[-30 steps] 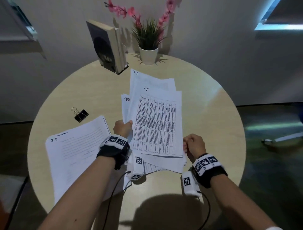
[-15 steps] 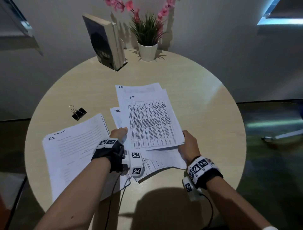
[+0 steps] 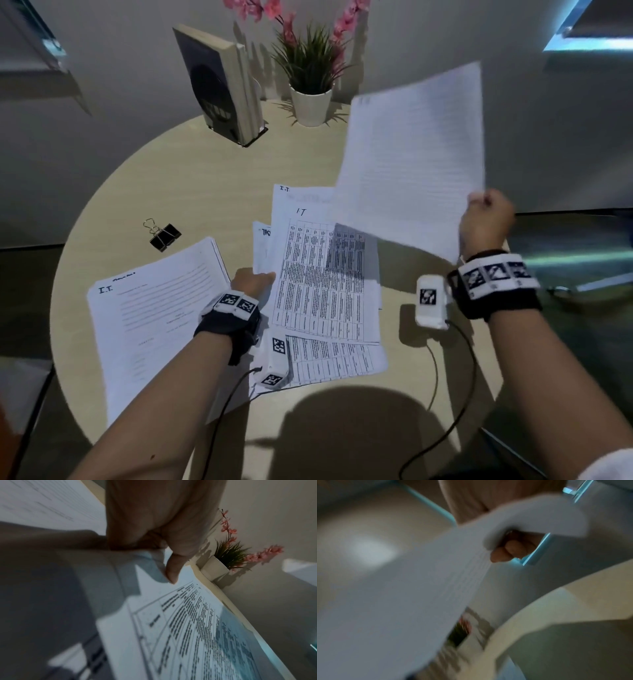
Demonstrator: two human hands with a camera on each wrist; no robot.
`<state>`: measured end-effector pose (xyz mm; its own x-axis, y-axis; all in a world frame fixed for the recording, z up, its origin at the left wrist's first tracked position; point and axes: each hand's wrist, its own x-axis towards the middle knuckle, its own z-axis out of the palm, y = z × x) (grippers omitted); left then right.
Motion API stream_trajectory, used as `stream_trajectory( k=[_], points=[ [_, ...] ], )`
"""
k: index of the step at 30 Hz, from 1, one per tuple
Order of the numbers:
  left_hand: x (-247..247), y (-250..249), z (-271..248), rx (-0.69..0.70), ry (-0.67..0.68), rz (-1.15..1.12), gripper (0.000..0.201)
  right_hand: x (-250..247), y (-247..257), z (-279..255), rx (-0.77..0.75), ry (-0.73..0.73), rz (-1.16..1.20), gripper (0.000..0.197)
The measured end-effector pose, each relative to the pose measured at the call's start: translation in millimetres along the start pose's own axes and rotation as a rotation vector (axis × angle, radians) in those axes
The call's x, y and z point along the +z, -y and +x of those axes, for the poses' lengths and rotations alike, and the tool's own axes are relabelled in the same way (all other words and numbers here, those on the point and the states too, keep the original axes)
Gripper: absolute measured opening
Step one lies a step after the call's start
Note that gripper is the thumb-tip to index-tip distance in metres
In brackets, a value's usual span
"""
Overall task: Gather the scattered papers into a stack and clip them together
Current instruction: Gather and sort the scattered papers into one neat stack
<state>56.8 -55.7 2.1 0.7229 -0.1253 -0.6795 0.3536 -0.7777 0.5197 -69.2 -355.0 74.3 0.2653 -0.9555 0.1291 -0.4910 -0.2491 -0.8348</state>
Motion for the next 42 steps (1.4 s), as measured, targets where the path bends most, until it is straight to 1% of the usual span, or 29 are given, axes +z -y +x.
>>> stream_trajectory(
  k=[3, 4, 5, 7, 8, 9, 10, 11, 12, 14, 16, 18, 19, 20, 21, 23, 24, 25, 26, 27, 28, 31, 32, 33, 35, 37, 39, 41, 42],
  points=[
    [-2, -5, 1, 0.014, 0.051, -0.067, 0.058, 29, -26, -36, 0.019, 0.282, -0.157, 0.021],
    [-2, -6, 3, 0.022, 0.085, -0.122, 0.064, 39, -36, -48, 0.027, 0.373, -0.188, 0.021],
    [0, -4, 6, 0.039, 0.144, -0.224, 0.072, 47, -45, -60, 0.036, 0.447, -0.219, 0.019],
    [3, -3, 7, 0.11, 0.296, -0.435, 0.102, 60, -55, -81, 0.056, 0.563, -0.246, 0.017],
    [6, -3, 6, 0.152, 0.372, -0.48, 0.115, 65, -57, -91, 0.05, 0.61, -0.236, 0.019],
    [9, -3, 6, 0.174, 0.413, -0.457, 0.116, 71, -55, -102, 0.033, 0.654, -0.216, 0.02],
    [10, -4, 5, 0.17, 0.407, -0.401, 0.105, 75, -52, -112, 0.019, 0.694, -0.196, 0.021],
    [12, -8, 2, 0.164, 0.369, -0.322, 0.091, 76, -49, -119, 0.009, 0.716, -0.169, 0.02],
    [13, -11, 0, 0.156, 0.294, -0.247, 0.08, 77, -46, -124, 0.028, 0.706, -0.139, 0.019],
    [13, -20, -6, 0.202, 0.133, -0.164, 0.058, 74, -40, -123, 0.14, 0.661, -0.029, 0.016],
    [5, -35, -22, 0.348, 0.031, -0.181, 0.039, 67, -29, -113, 0.273, 0.633, 0.202, 0.032],
    [-16, -59, -47, 0.534, 0.002, -0.366, 0.026, 52, -5, -98, 0.345, 0.618, 0.431, 0.051],
    [-30, -71, -60, 0.642, -0.011, -0.458, 0.017, 43, 13, -92, 0.305, 0.605, 0.513, 0.053],
    [-44, -84, -71, 0.748, -0.028, -0.504, 0.007, 33, 33, -85, 0.227, 0.575, 0.557, 0.048],
    [-56, -93, -80, 0.83, -0.047, -0.531, 0.004, 22, 55, -79, 0.131, 0.525, 0.576, 0.038],
    [-75, -105, -86, 0.927, -0.071, -0.644, 0.011, 1, 93, -73, -0.036, 0.403, 0.591, 0.011],
    [-82, -107, -87, 0.944, -0.085, -0.711, 0.015, -7, 106, -73, -0.097, 0.358, 0.621, 0.012],
    [-87, -107, -90, 0.948, -0.106, -0.748, 0.027, -12, 114, -75, -0.139, 0.337, 0.664, 0.016],
    [-90, -104, -91, 0.935, -0.119, -0.758, 0.04, -15, 118, -79, -0.168, 0.346, 0.719, 0.021],
    [-91, -98, -92, 0.914, -0.12, -0.758, 0.049, -16, 116, -84, -0.19, 0.37, 0.744, 0.026],
    [-89, -90, -90, 0.896, -0.106, -0.749, 0.051, -15, 108, -90, -0.192, 0.401, 0.729, 0.032],
    [-80, -63, -88, 0.876, -0.072, -0.676, 0.03, -12, 84, -109, -0.126, 0.462, 0.623, 0.047],
    [-75, -57, -85, 0.866, -0.063, -0.656, 0.026, -11, 78, -114, -0.108, 0.485, 0.606, 0.046],
    [-70, -52, -85, 0.853, -0.037, -0.639, 0.025, -9, 75, -119, -0.098, 0.511, 0.576, 0.038],
    [-59, -44, -81, 0.816, -0.001, -0.585, 0.029, -6, 75, -127, -0.121, 0.529, 0.484, 0.03],
    [-54, -44, -81, 0.775, -0.043, -0.586, 0.028, -4, 81, -132, -0.139, 0.49, 0.469, 0.031],
    [-62, -50, -92, 0.761, -0.126, -0.611, 0.022, -4, 92, -132, -0.133, 0.414, 0.558, 0.031],
    [-82, -55, -103, 0.819, -0.183, -0.67, 0.008, 1, 101, -135, -0.116, 0.38, 0.616, 0.026],
    [-94, -57, -110, 0.844, -0.203, -0.727, 0.005, 7, 103, -140, -0.118, 0.389, 0.606, 0.021]
  ],
)
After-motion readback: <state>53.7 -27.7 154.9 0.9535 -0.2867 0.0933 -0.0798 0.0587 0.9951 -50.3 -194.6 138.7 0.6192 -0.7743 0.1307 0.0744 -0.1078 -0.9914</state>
